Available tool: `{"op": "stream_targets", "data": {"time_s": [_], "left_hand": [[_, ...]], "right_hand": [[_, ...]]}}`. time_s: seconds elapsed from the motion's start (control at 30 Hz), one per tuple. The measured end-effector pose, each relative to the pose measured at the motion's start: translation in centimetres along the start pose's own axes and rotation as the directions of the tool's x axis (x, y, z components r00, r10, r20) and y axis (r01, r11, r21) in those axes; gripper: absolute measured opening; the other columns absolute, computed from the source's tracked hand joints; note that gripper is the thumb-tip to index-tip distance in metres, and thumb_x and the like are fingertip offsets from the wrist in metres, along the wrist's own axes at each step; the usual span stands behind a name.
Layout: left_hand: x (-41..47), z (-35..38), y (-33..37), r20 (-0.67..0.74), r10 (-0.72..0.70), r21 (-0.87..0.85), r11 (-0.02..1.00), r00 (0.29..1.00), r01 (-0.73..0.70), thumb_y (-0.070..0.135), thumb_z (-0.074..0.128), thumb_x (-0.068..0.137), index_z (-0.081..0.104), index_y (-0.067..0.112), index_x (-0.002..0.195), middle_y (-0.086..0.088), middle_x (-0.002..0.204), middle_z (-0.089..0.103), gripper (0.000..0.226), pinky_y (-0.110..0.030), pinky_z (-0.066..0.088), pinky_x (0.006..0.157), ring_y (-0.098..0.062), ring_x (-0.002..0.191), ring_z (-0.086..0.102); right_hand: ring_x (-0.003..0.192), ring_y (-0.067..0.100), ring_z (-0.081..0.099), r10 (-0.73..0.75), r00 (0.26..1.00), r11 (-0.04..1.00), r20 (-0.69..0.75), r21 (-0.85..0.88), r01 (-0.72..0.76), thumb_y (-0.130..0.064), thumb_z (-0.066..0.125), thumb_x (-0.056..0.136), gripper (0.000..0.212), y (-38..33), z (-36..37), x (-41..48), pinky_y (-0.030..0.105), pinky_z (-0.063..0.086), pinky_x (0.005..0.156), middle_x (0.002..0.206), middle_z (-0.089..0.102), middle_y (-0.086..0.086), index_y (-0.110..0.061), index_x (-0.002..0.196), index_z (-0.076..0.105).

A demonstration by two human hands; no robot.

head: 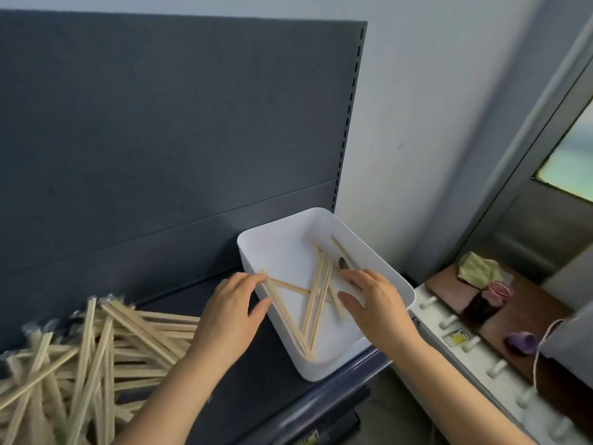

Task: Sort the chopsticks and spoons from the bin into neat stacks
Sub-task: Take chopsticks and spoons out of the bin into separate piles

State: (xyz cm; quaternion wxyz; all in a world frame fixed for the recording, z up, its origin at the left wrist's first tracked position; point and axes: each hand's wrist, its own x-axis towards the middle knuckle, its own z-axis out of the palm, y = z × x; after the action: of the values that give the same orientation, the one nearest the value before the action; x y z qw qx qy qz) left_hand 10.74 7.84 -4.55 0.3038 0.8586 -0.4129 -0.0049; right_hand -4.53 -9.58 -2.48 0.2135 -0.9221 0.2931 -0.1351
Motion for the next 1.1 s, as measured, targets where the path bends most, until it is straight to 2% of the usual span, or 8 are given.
{"op": "stream_targets", "data": {"time_s": [0.13,0.23,0.37,0.47,0.7,0.83,0.97,1.1], "left_hand": [[4.6,2.9,0.7,0.043,0.007,-0.043,0.999,0.999,-0.005,0.035,0.051,0.094,0.048,0.025,0.132,0.014,0.128,0.048,0.039,-0.021,0.037,0.096,-0.006,0.120,0.041],[7.2,4.8,0.9,0.100,0.016,-0.034,0.999,0.995,-0.013,0.035,0.049,0.095,0.046,0.025,0.134,0.012,0.130,0.047,0.040,-0.022,0.039,0.099,-0.007,0.122,0.040],[9.4,6.7,0.6,0.158,0.015,0.027,0.999,0.987,-0.020,0.038,0.046,0.096,0.044,0.027,0.135,0.013,0.132,0.047,0.040,-0.024,0.040,0.099,-0.008,0.121,0.041],[9.9,7.5,0.4,0.158,0.012,0.125,0.992,0.987,-0.032,0.042,0.045,0.096,0.046,0.030,0.133,0.015,0.129,0.050,0.040,-0.023,0.039,0.093,-0.008,0.118,0.046],[10.0,8.0,0.6,0.093,-0.102,0.159,0.983,0.990,0.086,0.046,0.046,0.094,0.050,0.031,0.130,0.017,0.126,0.054,0.040,-0.021,0.040,0.090,-0.006,0.115,0.049],[10.2,8.0,0.8,0.105,-0.147,0.236,0.964,0.984,0.119,0.050,0.044,0.094,0.046,0.033,0.133,0.018,0.129,0.051,0.043,-0.020,0.037,0.091,-0.005,0.117,0.047],[10.3,8.1,1.1,0.120,-0.216,0.282,0.943,0.969,0.175,0.053,0.044,0.092,0.048,0.034,0.131,0.019,0.126,0.053,0.043,-0.020,0.037,0.090,-0.003,0.115,0.047],[10.4,8.2,1.3,0.128,-0.255,0.315,0.927,0.958,0.205,0.057,0.044,0.091,0.051,0.035,0.128,0.021,0.119,0.057,0.044,-0.021,0.039,0.087,-0.002,0.110,0.051]], "right_hand": [[0.111,0.018,0.052,0.016,0.999,0.997,0.032,-0.071,-0.014,-0.025,0.054,0.094,0.029,1.9,-0.9,4.5,0.021,0.037,0.084,0.119,0.056,-0.005,-0.020,0.122,0.057],[0.107,0.022,0.054,-0.007,0.997,0.993,0.072,-0.114,0.015,-0.017,0.054,0.092,0.025,2.8,-0.7,7.8,0.029,0.043,0.085,0.114,0.059,0.001,-0.014,0.116,0.060],[0.117,0.022,0.049,-0.018,0.982,0.981,0.188,-0.185,0.053,-0.017,0.050,0.093,0.040,4.4,0.6,11.4,0.031,0.043,0.090,0.127,0.053,0.000,-0.019,0.133,0.049],[0.119,0.024,0.047,-0.069,0.956,0.953,0.284,-0.264,0.147,-0.014,0.047,0.093,0.042,5.7,1.9,13.9,0.035,0.045,0.092,0.129,0.051,0.001,-0.019,0.135,0.047],[0.117,0.027,0.047,-0.229,0.772,0.693,0.592,-0.458,0.557,-0.003,0.041,0.089,0.036,6.8,4.3,18.8,0.036,0.043,0.096,0.123,0.053,0.006,-0.013,0.122,0.053],[0.110,0.027,0.056,-0.257,0.690,0.526,0.677,-0.501,0.687,-0.001,0.044,0.088,0.029,6.8,4.6,20.1,0.036,0.046,0.086,0.115,0.060,0.007,-0.013,0.109,0.061],[0.102,0.028,0.062,-0.318,0.633,0.490,0.706,-0.450,0.747,-0.001,0.045,0.086,0.027,6.8,4.3,21.1,0.034,0.050,0.078,0.110,0.064,0.007,-0.013,0.103,0.063],[0.101,0.026,0.059,-0.386,0.578,0.525,0.719,-0.344,0.779,-0.002,0.047,0.086,0.026,7.1,3.4,21.8,0.033,0.048,0.075,0.111,0.059,0.005,-0.015,0.104,0.061]]}}
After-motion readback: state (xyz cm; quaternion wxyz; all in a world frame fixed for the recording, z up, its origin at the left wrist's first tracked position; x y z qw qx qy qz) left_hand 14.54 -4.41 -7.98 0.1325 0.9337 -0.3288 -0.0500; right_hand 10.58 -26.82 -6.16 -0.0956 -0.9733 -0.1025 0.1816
